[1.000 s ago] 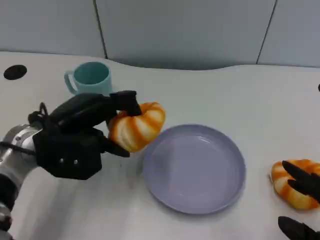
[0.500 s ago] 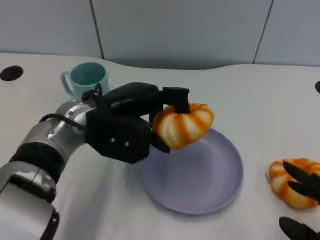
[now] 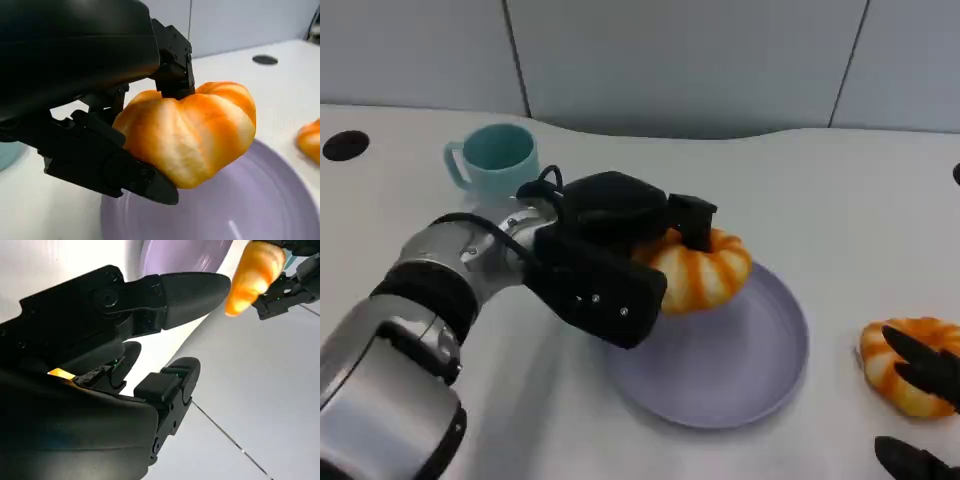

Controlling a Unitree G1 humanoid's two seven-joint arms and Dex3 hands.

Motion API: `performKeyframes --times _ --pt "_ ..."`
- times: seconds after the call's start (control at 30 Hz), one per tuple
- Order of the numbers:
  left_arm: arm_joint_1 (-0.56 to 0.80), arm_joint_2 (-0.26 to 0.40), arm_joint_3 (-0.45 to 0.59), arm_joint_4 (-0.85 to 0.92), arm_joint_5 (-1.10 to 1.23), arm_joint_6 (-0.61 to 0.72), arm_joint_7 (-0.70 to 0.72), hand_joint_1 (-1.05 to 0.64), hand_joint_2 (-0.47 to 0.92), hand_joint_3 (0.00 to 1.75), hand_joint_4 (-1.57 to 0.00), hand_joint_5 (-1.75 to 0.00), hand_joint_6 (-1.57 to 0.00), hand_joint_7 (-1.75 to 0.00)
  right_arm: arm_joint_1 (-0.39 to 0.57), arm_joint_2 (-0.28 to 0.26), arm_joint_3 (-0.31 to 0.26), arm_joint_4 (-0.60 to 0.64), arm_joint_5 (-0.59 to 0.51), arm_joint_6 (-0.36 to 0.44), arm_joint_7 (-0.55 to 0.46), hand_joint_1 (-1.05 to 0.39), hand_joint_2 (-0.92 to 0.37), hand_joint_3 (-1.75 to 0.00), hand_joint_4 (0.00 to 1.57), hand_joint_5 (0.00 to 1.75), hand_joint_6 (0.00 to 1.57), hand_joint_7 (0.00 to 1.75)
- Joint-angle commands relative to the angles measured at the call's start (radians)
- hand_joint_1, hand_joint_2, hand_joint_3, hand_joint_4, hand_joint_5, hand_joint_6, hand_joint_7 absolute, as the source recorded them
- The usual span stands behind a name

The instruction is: Grasp the bread from the table and place it into the plate.

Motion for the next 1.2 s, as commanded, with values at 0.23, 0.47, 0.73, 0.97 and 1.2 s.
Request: performKeyframes --times 0.23,0.47,0.73,0.97,1.2 --pt "-0.086 0.01 -0.02 0.019 -0.016 -0.017 -0.261 -0.44 0.88 0.01 -0.3 -1.13 -0.4 -1.05 0.018 0.011 0.003 -0.033 0.003 0.019 -0.005 -0.36 -0.92 -0.34 0.77 0.09 0.6 0.0" --pt "-0.103 0.013 -0.01 0.008 -0.04 -0.034 -0.389 -0.58 0.91 0.0 -0.25 -0.48 -0.57 -0.19 0.017 0.015 0.003 -0.033 0.007 0.019 -0.003 -0.36 -0.92 -0.34 0.8 0.09 0.6 0.0" --pt "-0.113 0.018 0.0 -0.009 -0.068 -0.055 -0.474 -0.63 0.92 0.0 -0.17 -0.35 -0.48 -0.02 0.013 0.01 0.001 -0.028 0.001 0.011 -0.008 -0.35 -0.92 -0.34 0.8 0.08 0.6 0.0" --pt "-0.126 0.023 0.013 -0.025 -0.095 -0.057 -0.544 -0.74 0.92 0.04 -0.07 -0.34 -0.35 0.0 0.009 0.008 0.0 -0.02 0.002 0.009 -0.009 -0.36 -0.92 -0.34 0.79 0.07 0.6 0.0" --pt "-0.132 0.032 0.026 -0.045 -0.113 -0.062 -0.582 -0.8 0.92 0.09 -0.1 -0.36 -0.38 -0.01 0.01 0.009 -0.001 -0.021 0.002 0.01 -0.008 -0.35 -0.92 -0.34 0.79 0.06 0.6 0.0"
